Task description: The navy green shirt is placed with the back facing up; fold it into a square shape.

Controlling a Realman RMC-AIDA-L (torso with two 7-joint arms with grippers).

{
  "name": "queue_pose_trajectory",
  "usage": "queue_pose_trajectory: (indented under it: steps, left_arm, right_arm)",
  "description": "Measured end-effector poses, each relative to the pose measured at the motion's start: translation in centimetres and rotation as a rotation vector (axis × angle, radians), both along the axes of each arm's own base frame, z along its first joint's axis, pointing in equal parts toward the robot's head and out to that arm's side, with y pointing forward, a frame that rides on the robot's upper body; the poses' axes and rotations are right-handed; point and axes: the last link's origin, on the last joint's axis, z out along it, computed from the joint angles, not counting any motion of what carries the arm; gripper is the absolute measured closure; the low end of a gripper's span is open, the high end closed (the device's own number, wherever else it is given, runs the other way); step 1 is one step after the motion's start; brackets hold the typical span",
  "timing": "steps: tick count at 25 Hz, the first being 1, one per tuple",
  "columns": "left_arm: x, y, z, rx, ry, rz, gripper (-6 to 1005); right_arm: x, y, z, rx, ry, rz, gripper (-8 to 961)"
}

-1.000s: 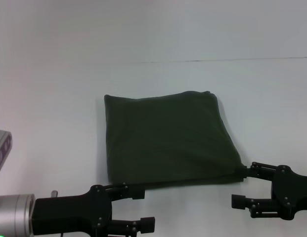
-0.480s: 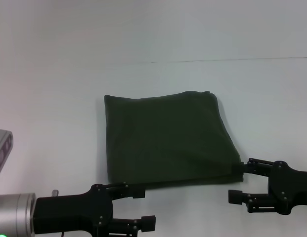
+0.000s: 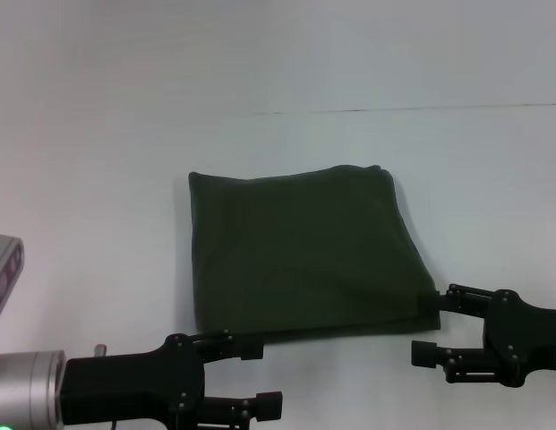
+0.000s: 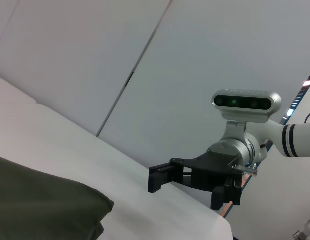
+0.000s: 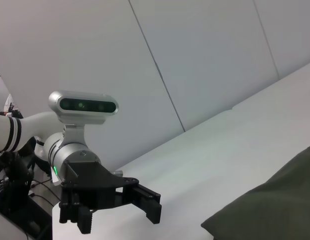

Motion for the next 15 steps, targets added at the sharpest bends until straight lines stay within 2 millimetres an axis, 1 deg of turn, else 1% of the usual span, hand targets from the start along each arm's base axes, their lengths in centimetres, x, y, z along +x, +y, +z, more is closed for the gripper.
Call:
queue_pose_trajectory:
  steps: [15]
  left_arm:
    - [0.02, 0.11, 0.1, 0.005, -0.001, 0.002, 94]
  right_arm:
    - [-0.11, 0.13, 0.02, 0.004, 0.0, 0.004, 55]
